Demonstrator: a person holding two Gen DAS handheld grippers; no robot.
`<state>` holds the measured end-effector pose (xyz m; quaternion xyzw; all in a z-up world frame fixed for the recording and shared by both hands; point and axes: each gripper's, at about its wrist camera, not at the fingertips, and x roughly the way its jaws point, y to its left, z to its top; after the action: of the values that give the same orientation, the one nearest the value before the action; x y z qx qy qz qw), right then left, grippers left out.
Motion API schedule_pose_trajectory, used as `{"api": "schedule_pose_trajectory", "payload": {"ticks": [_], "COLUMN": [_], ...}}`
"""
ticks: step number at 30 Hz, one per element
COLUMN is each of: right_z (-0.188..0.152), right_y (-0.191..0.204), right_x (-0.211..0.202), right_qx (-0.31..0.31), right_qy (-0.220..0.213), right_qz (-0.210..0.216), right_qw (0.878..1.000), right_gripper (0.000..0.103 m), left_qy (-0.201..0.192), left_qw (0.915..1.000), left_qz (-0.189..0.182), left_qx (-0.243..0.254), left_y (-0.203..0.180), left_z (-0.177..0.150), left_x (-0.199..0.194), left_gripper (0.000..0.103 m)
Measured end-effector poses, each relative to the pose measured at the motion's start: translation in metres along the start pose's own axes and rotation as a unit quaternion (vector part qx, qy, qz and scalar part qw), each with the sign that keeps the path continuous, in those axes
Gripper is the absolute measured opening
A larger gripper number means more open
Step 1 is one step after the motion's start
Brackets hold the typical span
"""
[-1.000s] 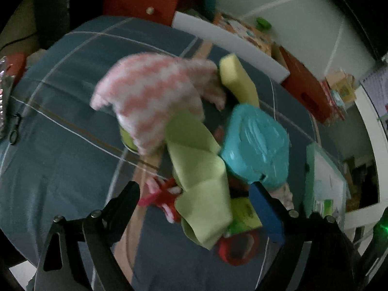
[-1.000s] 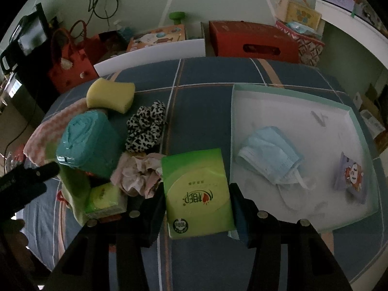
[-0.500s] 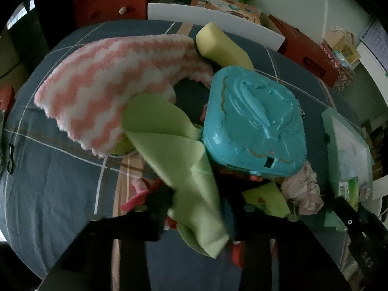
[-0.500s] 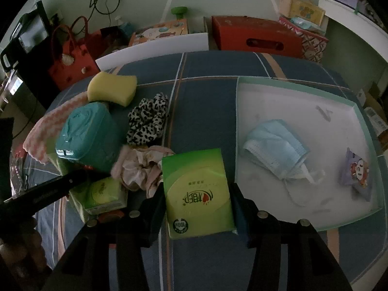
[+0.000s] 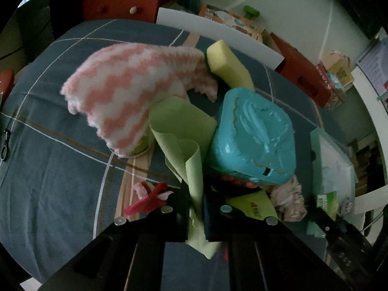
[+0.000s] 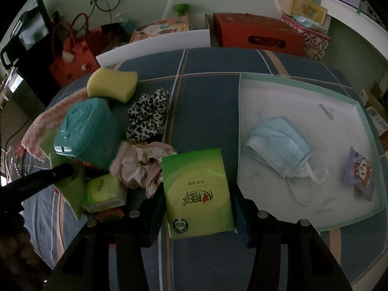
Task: Organize soft objects
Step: 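Grasp the light green cloth with the left gripper and lift it, then carry the green cloth with the left gripper while the right gripper carries the tissue pack over the tray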
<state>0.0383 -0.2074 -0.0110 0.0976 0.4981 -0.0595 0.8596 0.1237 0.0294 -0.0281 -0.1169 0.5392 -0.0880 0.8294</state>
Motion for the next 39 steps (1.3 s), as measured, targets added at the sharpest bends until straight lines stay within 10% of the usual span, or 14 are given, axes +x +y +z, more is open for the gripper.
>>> {"api": "schedule_pose_trajectory", "payload": {"ticks": [39], "right_z": [0.003], "right_y": [-0.005], "right_x": [-0.037], "right_qx": [0.014], "right_qy": [-0.061], "right_qz": [0.005], "right_qw": [0.998], "right_gripper": [0.053], "left_qy": [-0.206], "left_qw": [0.9734], "left_qz": [-0.097], "left_qx": [0.024], "left_y": [-0.009], "left_z": [-0.013], "left_x": [-0.166], "left_gripper": [0.006]}}
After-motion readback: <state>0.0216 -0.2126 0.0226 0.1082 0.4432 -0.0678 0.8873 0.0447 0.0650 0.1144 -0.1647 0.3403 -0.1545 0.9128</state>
